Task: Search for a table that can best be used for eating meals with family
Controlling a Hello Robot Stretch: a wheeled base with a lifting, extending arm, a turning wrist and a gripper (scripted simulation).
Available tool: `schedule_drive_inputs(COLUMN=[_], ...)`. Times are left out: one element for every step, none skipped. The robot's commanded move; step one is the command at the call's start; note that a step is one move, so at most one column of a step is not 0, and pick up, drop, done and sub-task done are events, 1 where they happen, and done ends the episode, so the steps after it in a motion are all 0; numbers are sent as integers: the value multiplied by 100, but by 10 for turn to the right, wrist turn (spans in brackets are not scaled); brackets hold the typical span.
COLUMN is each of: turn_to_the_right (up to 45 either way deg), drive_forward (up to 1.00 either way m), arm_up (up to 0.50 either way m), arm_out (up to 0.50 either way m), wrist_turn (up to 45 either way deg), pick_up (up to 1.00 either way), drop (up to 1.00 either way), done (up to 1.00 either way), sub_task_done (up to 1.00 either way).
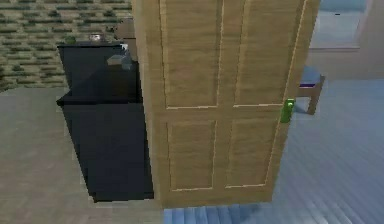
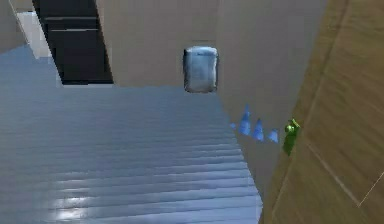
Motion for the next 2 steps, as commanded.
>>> schedule_drive_inputs(turn_to_the_right=[-450, -240], drive_forward=[0, 0], arm_up=[0, 0], arm_out=[0, 0], wrist_turn=[0, 0], pick_up=[0, 0], drop=[0, 0], done=[0, 0], sub_task_done=[0, 0])
